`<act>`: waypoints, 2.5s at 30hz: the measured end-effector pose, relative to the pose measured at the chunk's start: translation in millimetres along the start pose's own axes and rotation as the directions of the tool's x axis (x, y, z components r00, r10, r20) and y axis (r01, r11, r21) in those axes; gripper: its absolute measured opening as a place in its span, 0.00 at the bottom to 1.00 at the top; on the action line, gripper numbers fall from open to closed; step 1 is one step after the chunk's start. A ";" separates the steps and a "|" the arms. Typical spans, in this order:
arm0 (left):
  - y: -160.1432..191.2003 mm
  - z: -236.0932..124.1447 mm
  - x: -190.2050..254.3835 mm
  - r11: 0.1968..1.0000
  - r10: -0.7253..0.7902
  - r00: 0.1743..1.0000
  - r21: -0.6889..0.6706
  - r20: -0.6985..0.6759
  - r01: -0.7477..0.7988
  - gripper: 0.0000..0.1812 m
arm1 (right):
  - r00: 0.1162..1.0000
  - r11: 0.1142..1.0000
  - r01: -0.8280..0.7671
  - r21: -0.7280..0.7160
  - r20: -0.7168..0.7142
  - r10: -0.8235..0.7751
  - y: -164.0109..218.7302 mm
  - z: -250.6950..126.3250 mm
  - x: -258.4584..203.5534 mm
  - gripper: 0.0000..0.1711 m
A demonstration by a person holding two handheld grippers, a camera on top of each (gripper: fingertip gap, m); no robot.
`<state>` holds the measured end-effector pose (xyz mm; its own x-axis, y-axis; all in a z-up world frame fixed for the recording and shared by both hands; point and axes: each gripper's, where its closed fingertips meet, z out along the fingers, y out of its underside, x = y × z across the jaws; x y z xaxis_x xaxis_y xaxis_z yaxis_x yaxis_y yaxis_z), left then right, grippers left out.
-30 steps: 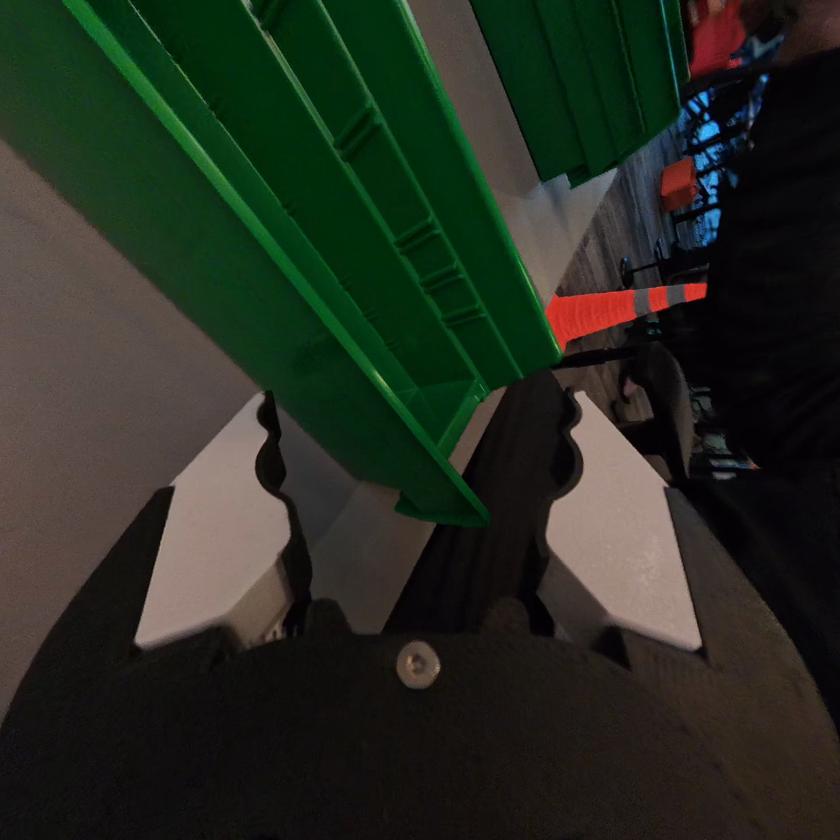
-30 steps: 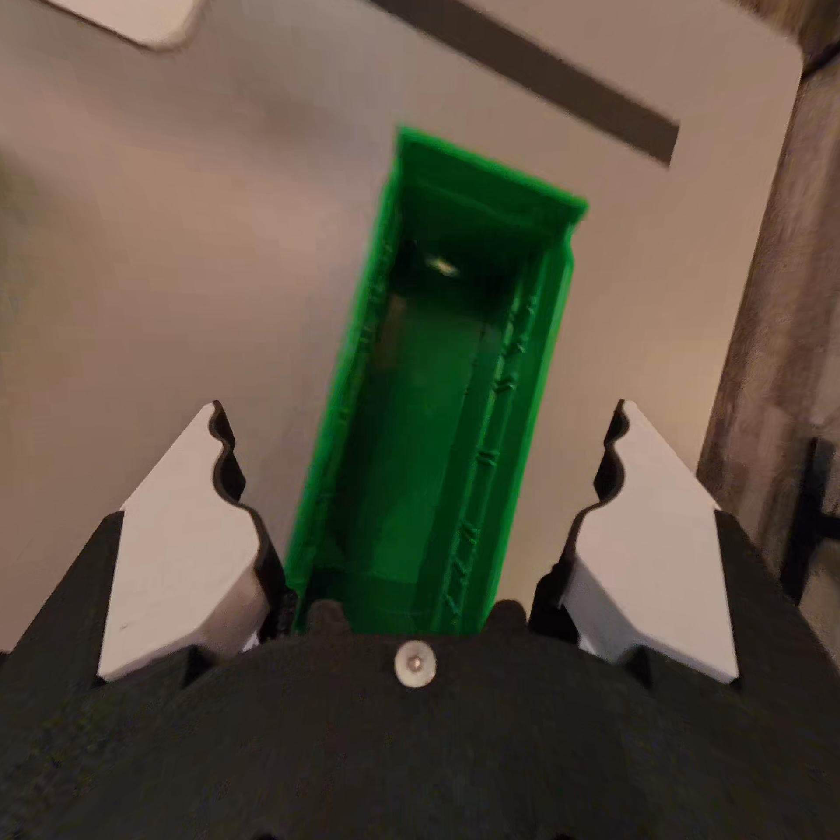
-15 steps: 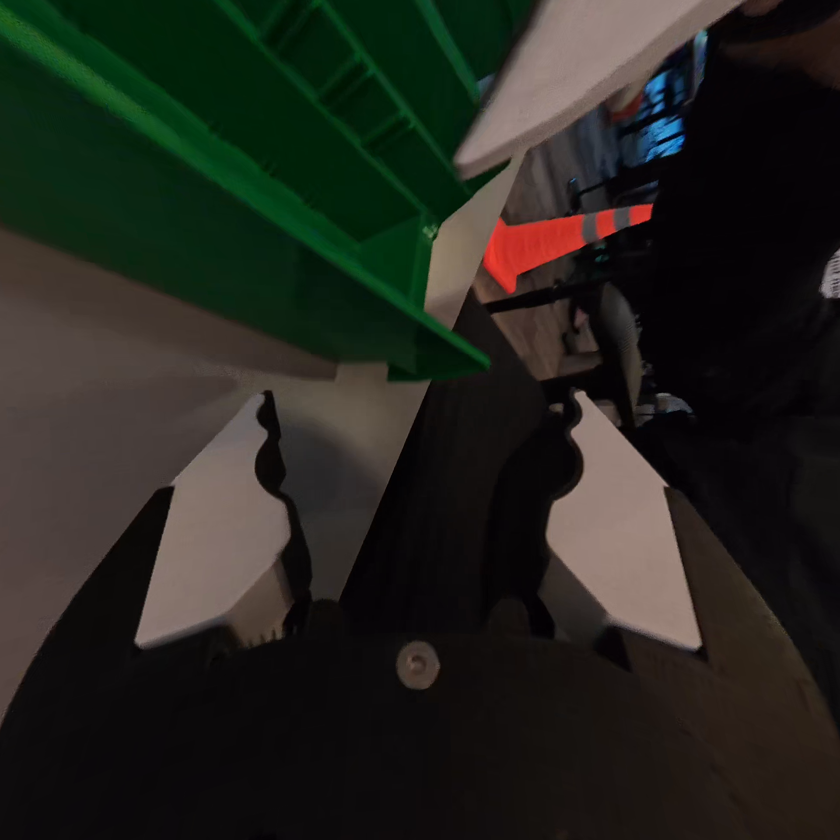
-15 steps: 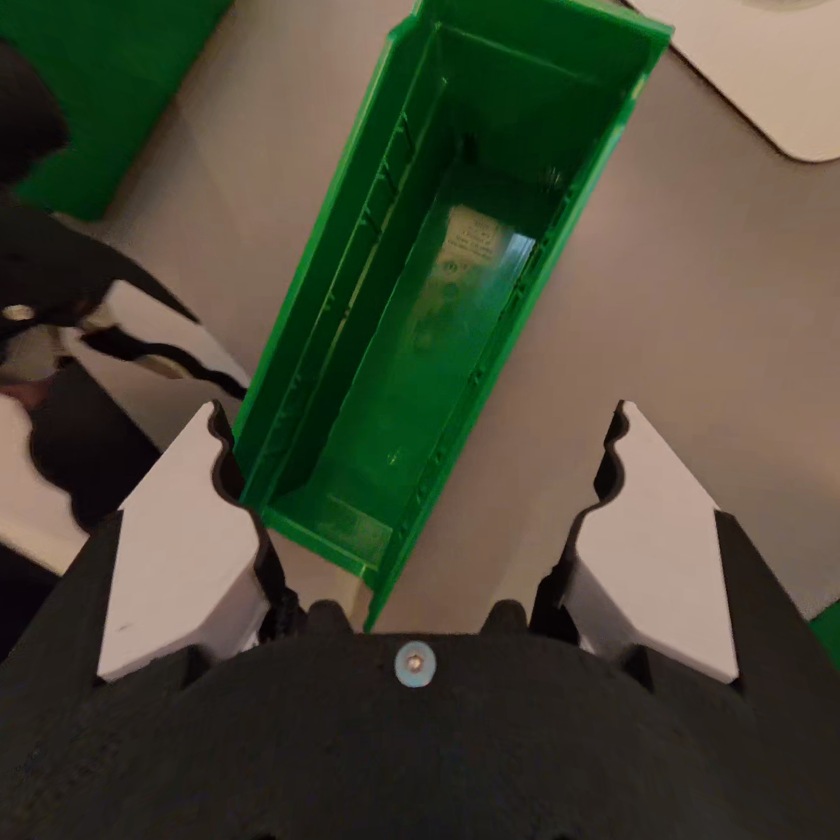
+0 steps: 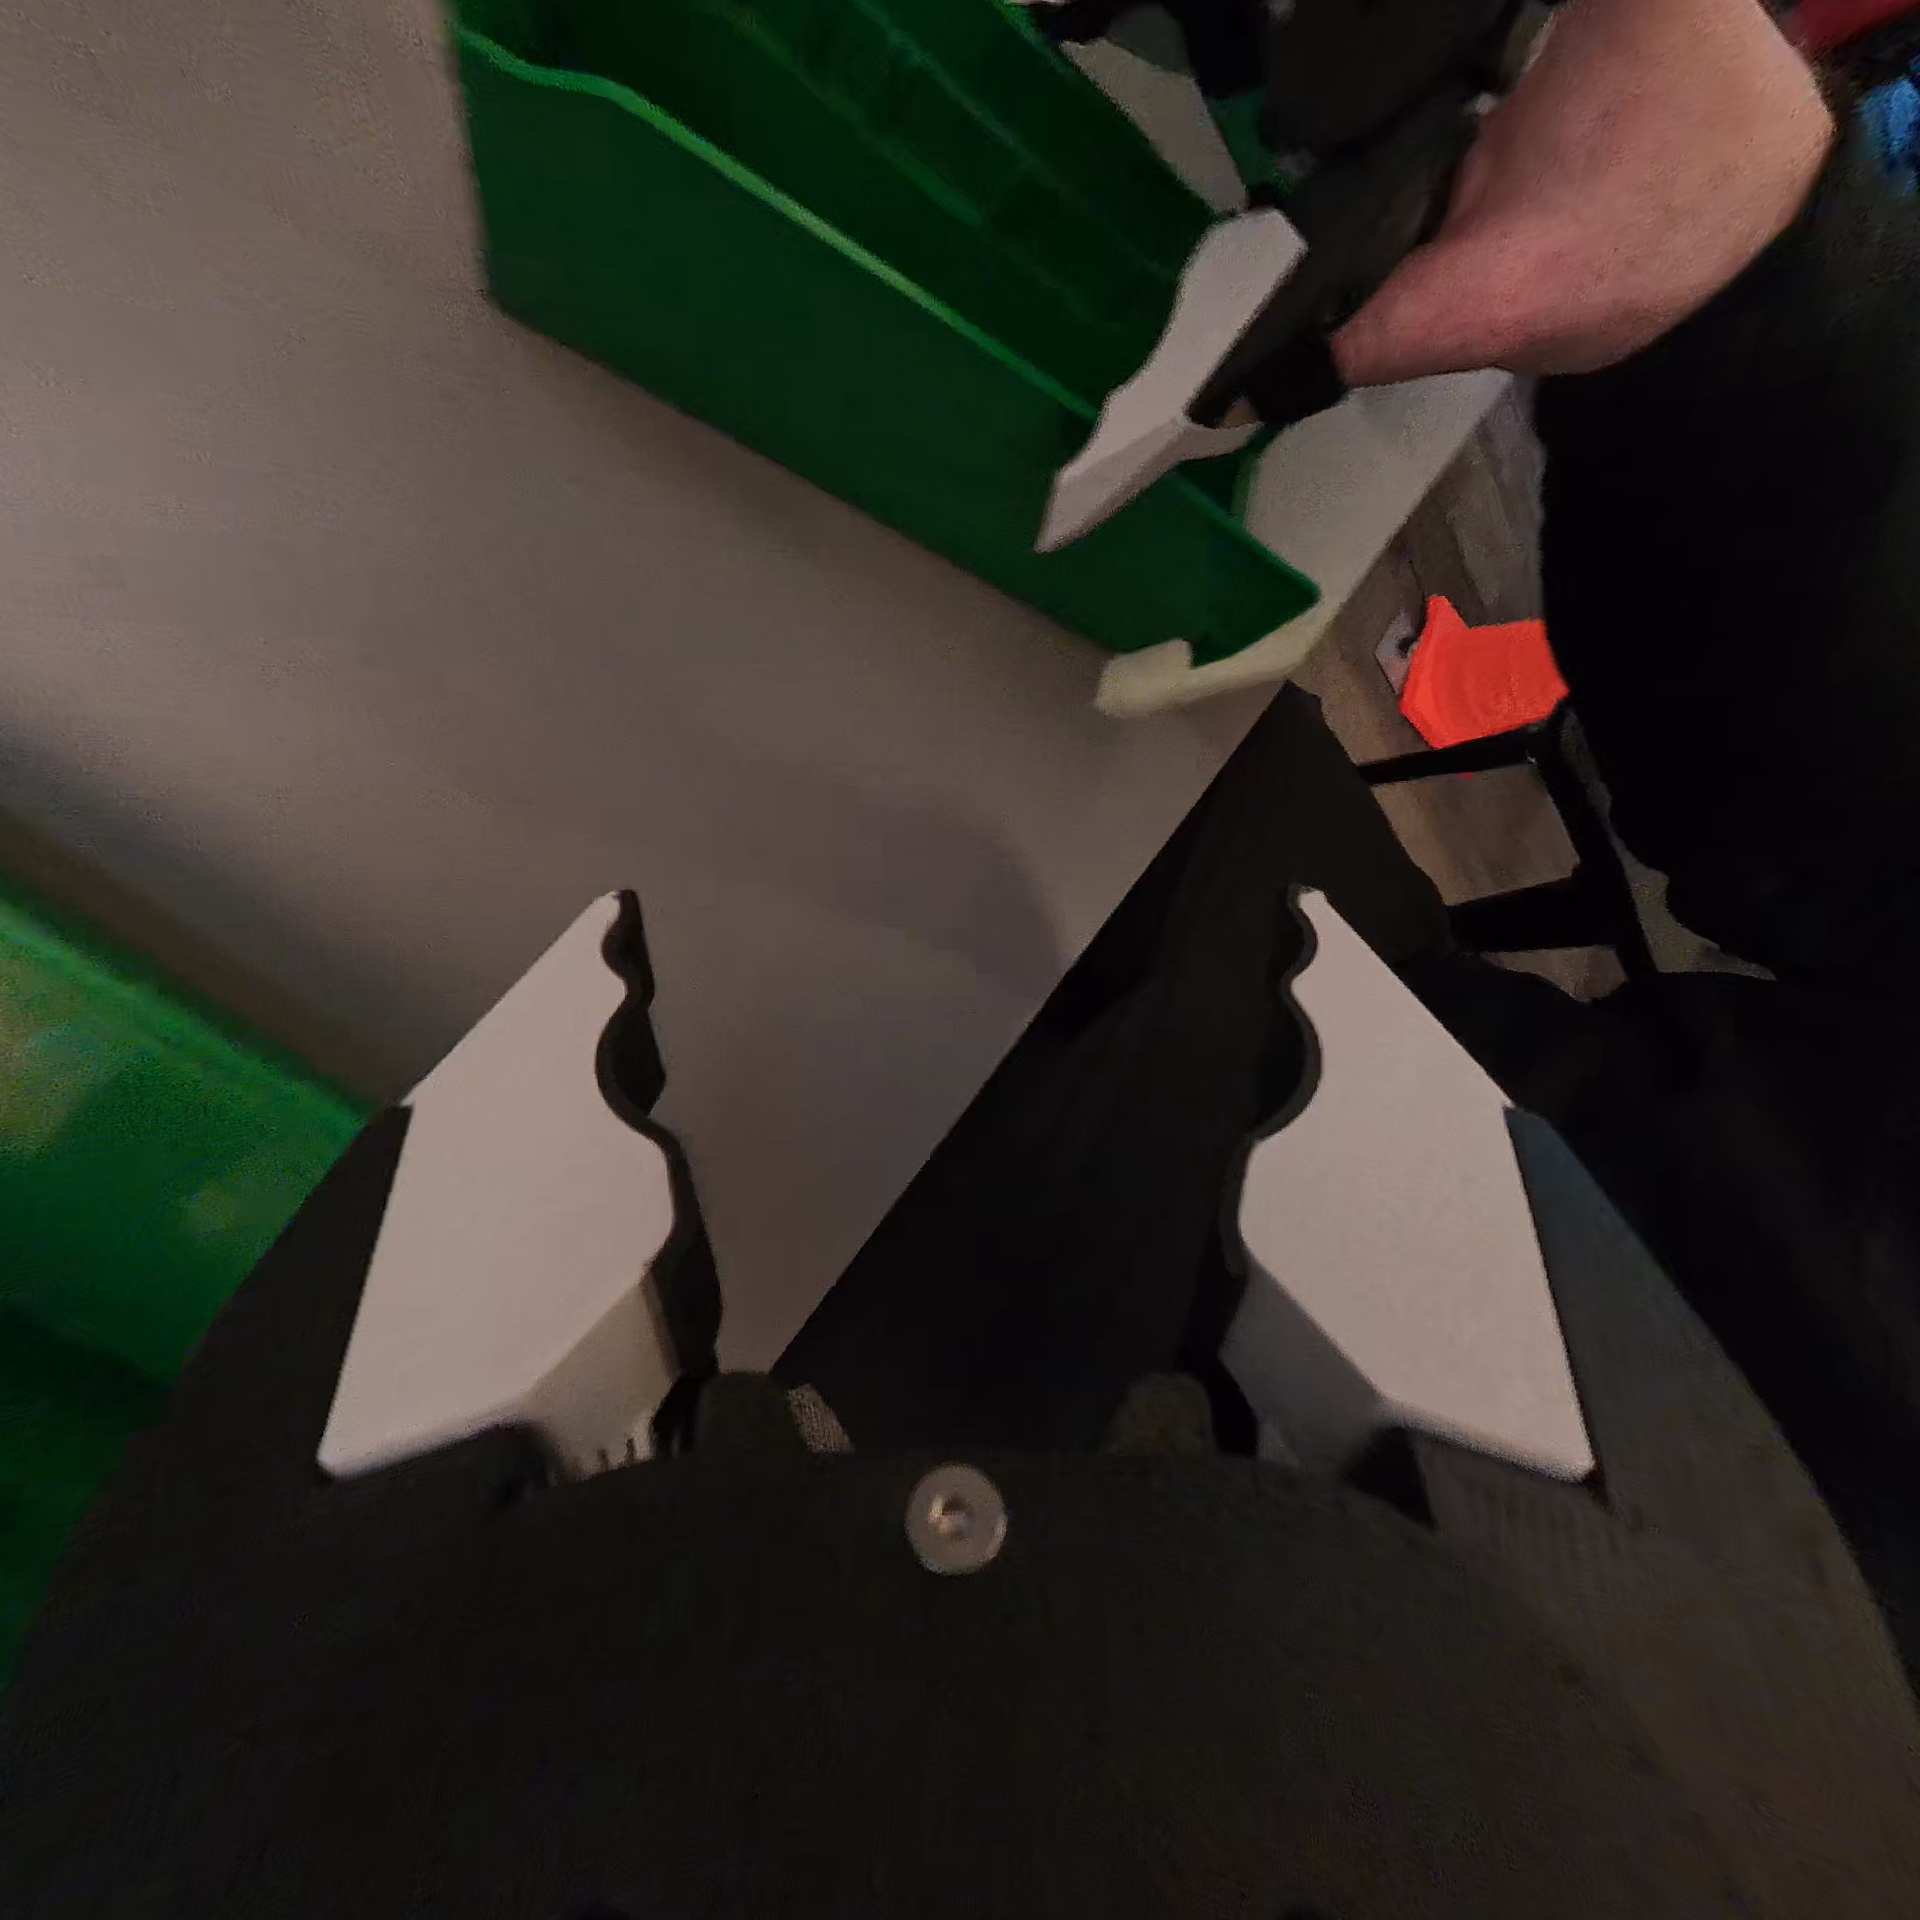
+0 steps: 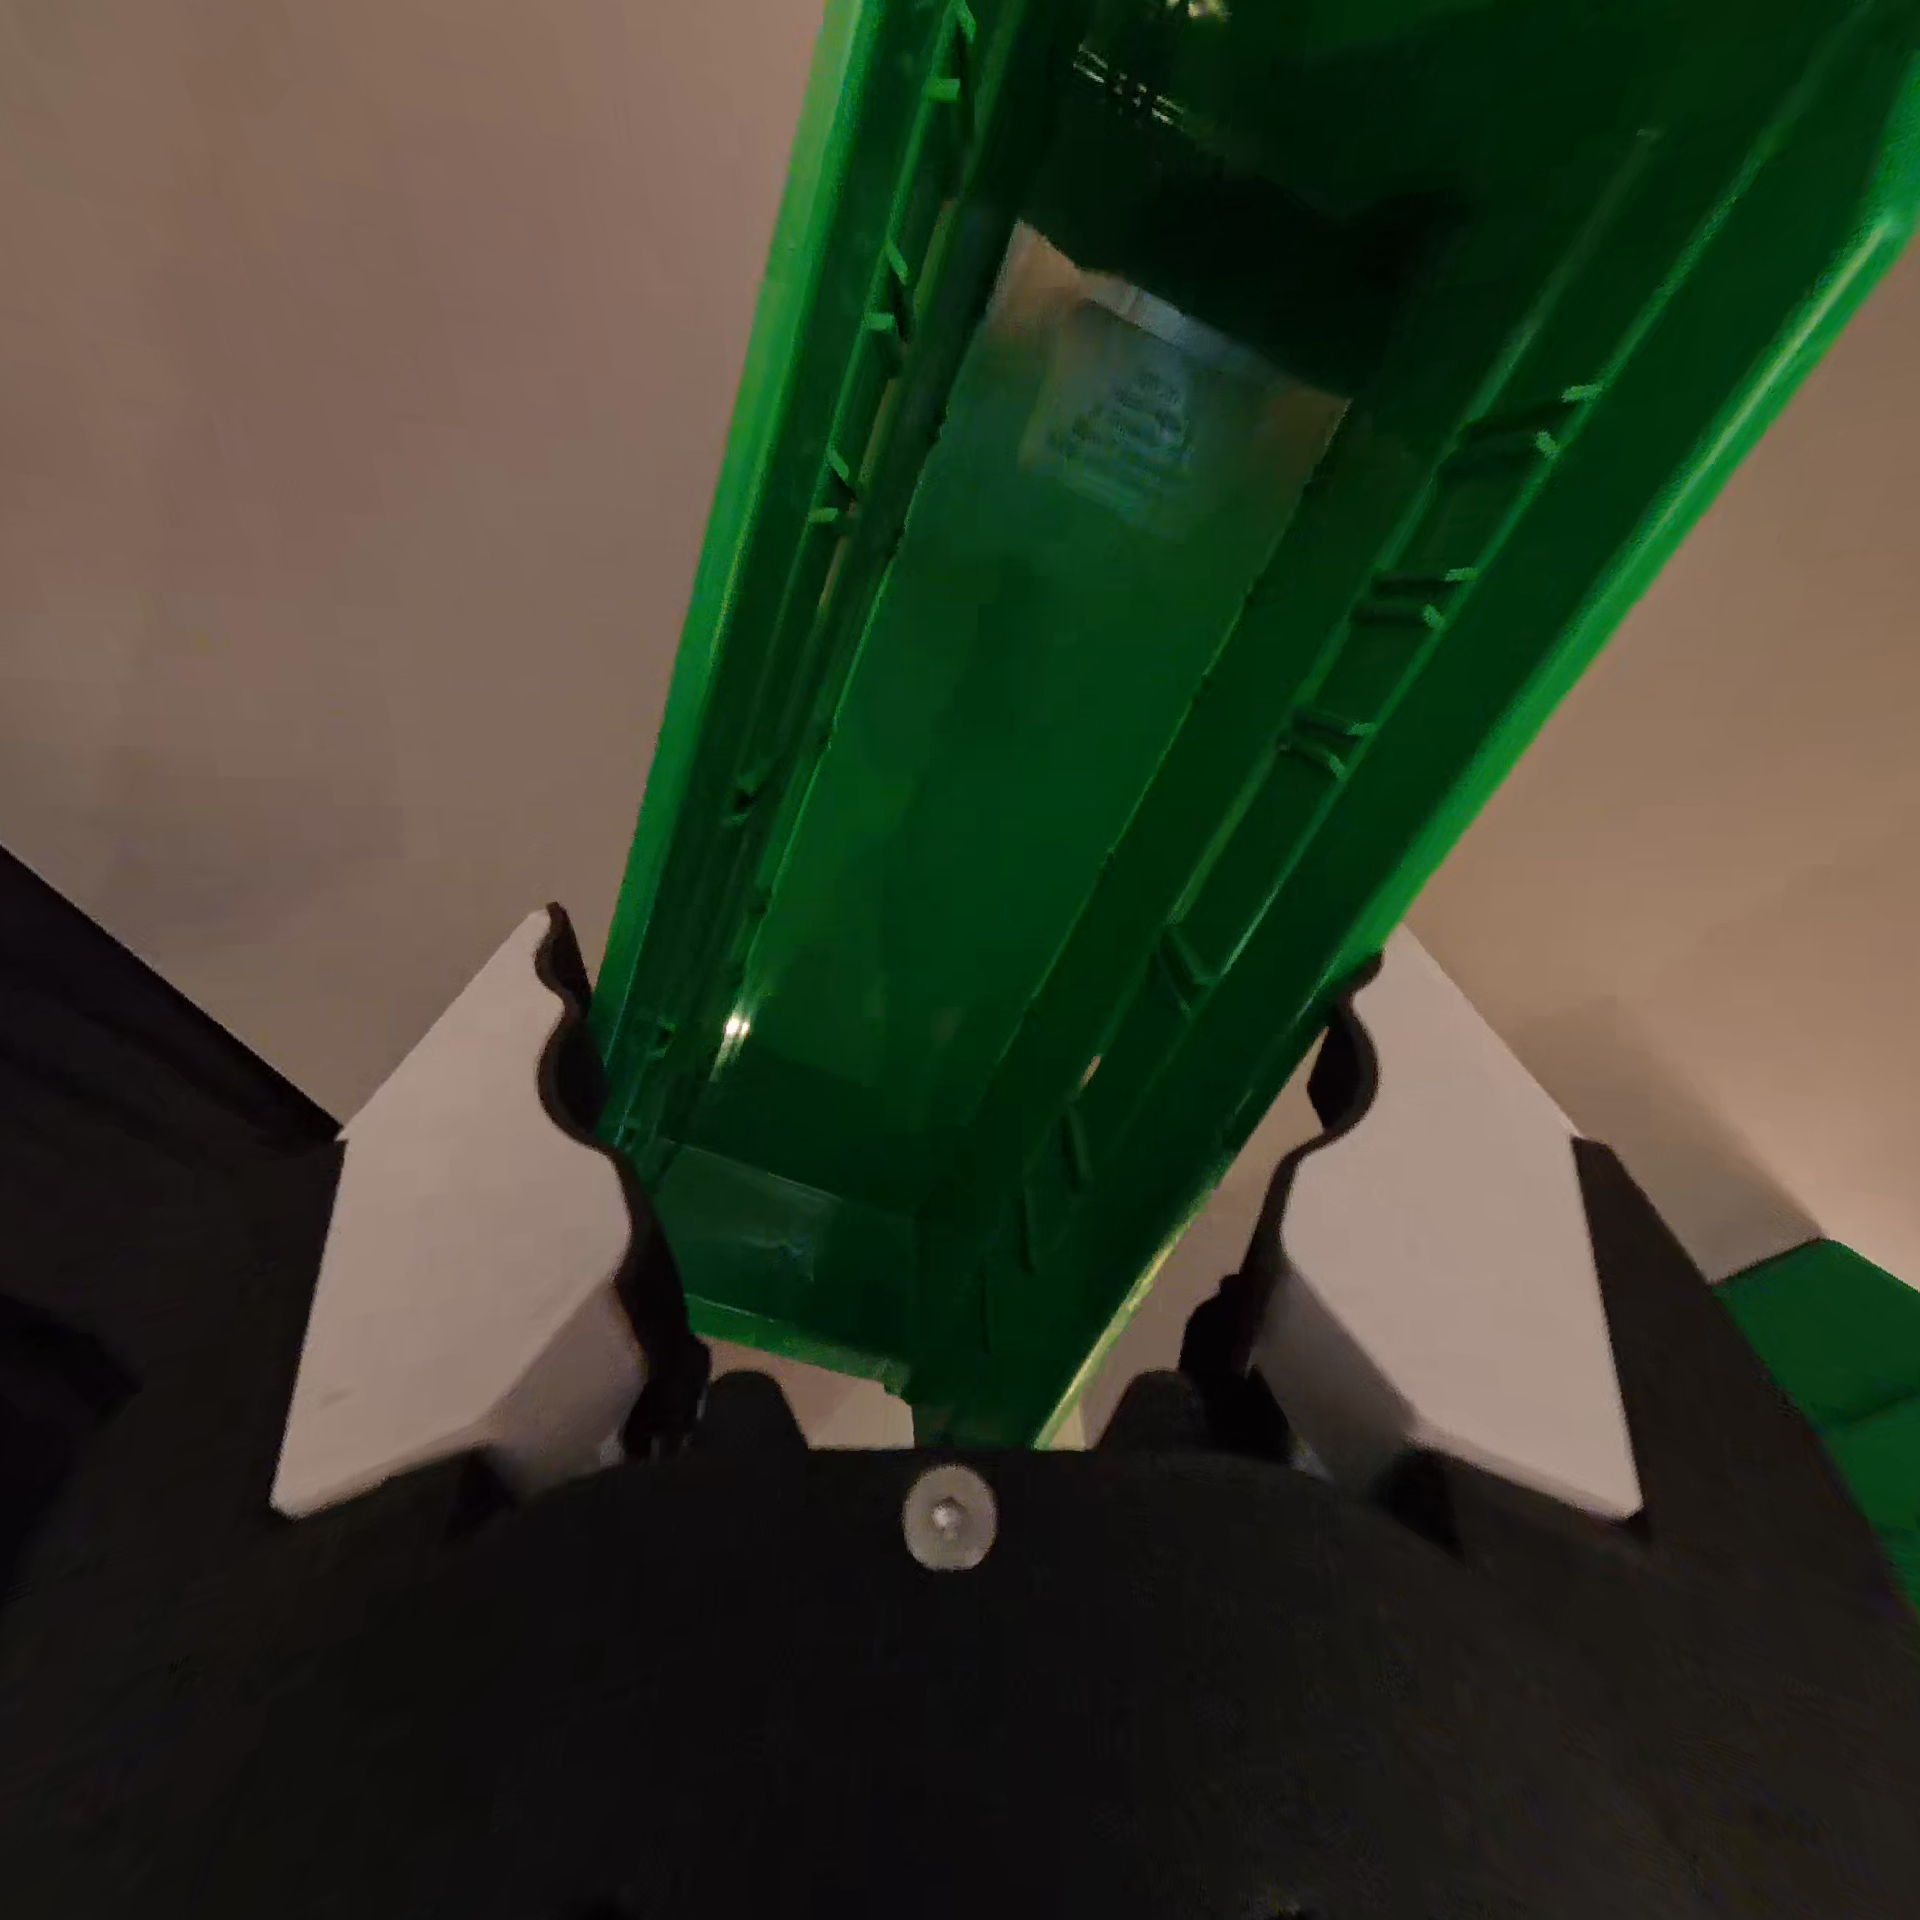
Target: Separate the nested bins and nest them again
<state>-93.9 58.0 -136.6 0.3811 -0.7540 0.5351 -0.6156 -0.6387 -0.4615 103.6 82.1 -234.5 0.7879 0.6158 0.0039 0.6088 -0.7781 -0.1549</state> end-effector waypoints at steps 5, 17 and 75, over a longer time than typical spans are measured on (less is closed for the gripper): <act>-1.5 -31.3 -26.8 0.994 -0.065 0.997 0.086 0.050 0.060 0.64 | 0.997 0.998 -0.067 -0.012 0.034 0.067 16.3 5.0 3.6 0.91; 3.7 -49.6 -55.7 0.981 -0.139 0.987 0.147 0.075 0.127 0.64 | 0.969 0.962 -0.240 0.132 0.086 0.230 5.4 -1.7 2.8 0.64; 22.6 75.2 -90.1 0.971 -0.234 0.972 0.033 -0.014 0.235 0.64 | 0.898 0.807 -0.360 0.468 -0.062 0.437 110.3 -178.9 148.9 0.78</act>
<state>-90.2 100.0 -248.5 0.5051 -0.5809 0.6383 -0.4857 -0.8027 -0.3461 304.6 65.7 -74.3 0.9787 0.2054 -0.0031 0.1642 -0.7915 -0.5886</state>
